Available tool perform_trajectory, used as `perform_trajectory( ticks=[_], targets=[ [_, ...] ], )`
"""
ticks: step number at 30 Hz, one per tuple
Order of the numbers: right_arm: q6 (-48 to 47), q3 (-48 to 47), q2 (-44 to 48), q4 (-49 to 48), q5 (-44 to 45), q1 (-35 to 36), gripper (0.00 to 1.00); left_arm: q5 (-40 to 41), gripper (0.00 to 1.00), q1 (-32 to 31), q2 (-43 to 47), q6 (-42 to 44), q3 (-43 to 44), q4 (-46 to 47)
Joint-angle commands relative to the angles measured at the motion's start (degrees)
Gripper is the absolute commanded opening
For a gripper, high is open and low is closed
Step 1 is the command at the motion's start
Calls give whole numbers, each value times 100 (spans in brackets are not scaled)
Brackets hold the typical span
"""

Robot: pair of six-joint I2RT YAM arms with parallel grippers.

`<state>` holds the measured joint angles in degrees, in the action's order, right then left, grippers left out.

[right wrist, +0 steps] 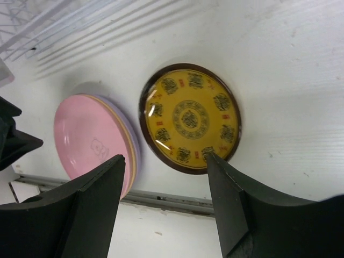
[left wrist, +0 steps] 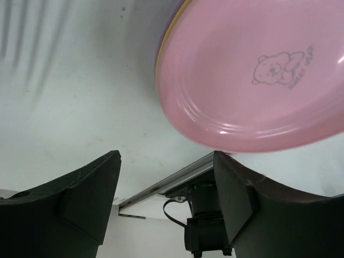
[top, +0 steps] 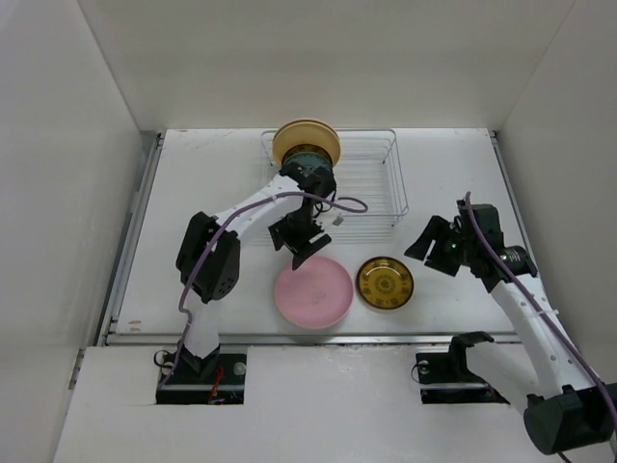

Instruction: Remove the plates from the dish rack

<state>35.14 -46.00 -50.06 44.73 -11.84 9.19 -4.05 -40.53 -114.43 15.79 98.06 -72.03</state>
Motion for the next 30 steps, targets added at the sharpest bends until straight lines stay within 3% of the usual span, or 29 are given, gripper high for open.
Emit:
perform_trajectory(
  ticks=[1,4,8,9,13,16,20,24,27,30],
  targets=[
    [-121,-655,-134,-544,49,284,69,-157,67,255,965,-59,117,-303],
    [-331,-1541,-827,-772,453,592,70,-87,69,835,1764,-111,-128,-49],
    [-1200,-3350,-2557,-826,445,812,71,79,81,1766,2609,-172,-717,434],
    [-1411,-4207,-2944,-765,445,908,71,80,81,2099,2793,-173,-823,488],
    [-2781,-6312,-5077,-466,594,1321,71,133,81,2707,2909,-295,-1262,620],
    [-3854,-7637,-5960,-333,542,1663,67,81,81,2867,2848,-349,-1448,752],
    [-4304,-8688,-7294,-772,542,1849,63,282,81,2999,2462,-349,-1422,857],
    [-4392,-9356,-8052,-1133,122,1849,63,397,81,2999,1751,-349,-529,752],
    [-4392,-9419,-8378,-1405,-310,1849,63,335,81,3051,1004,-462,106,690],
    [-4392,-9191,-8659,-1756,-128,1902,60,151,81,3051,180,-691,1037,690]
  ],
)
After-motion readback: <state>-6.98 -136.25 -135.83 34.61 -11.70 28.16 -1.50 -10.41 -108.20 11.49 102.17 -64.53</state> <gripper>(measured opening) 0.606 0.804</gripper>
